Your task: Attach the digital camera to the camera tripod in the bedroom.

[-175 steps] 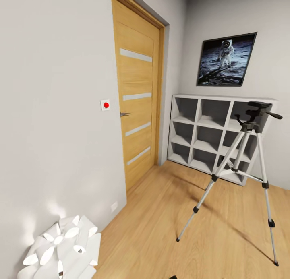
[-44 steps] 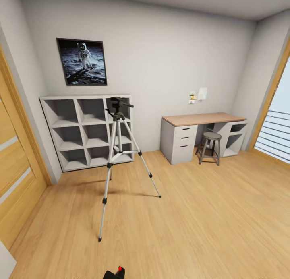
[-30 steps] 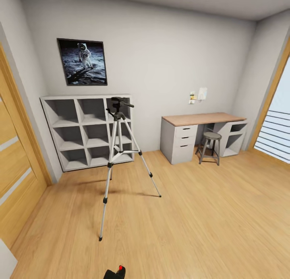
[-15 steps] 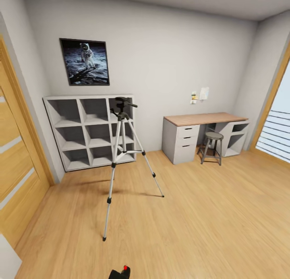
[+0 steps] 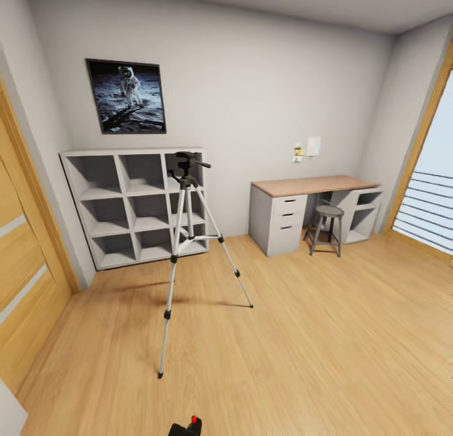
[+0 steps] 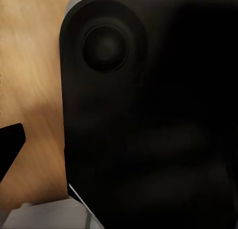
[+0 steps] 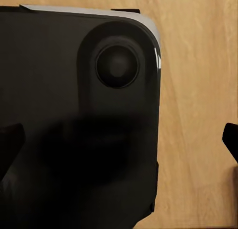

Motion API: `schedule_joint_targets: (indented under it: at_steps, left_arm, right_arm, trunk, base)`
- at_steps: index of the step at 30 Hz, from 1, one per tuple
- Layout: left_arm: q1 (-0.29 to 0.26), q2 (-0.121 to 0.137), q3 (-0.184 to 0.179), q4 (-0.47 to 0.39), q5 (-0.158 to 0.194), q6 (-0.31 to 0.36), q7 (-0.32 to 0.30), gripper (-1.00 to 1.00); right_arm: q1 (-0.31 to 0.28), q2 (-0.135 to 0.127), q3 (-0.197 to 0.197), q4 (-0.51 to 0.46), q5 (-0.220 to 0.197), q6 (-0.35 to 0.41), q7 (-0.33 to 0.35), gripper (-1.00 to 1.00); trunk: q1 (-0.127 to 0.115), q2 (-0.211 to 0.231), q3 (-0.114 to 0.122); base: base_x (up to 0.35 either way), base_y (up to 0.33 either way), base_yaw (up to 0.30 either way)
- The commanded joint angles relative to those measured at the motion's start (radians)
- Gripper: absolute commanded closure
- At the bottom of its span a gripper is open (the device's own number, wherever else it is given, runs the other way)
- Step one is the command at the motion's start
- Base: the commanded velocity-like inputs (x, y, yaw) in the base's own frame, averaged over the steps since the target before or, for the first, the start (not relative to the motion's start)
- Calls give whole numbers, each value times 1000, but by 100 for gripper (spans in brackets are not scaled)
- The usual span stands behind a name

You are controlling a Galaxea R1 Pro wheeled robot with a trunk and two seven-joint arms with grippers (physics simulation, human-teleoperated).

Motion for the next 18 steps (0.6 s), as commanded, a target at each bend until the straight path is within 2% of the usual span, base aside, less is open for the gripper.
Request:
schedule_joint_targets:
  at_steps: [1,18]
  left_arm:
    - [0,0,2,-1,2,0,1,-100]
    - [0,0,2,-1,2,-1,1,-100]
  right_arm:
    - [0,0,0,1,-1,-4,0,-100]
    - [0,0,0,1,-2,-4,0,-100]
  trunk:
    - [0,0,-1]
    - [0,0,-1]
  base:
    - [0,2,-204]
    - [0,0,-235]
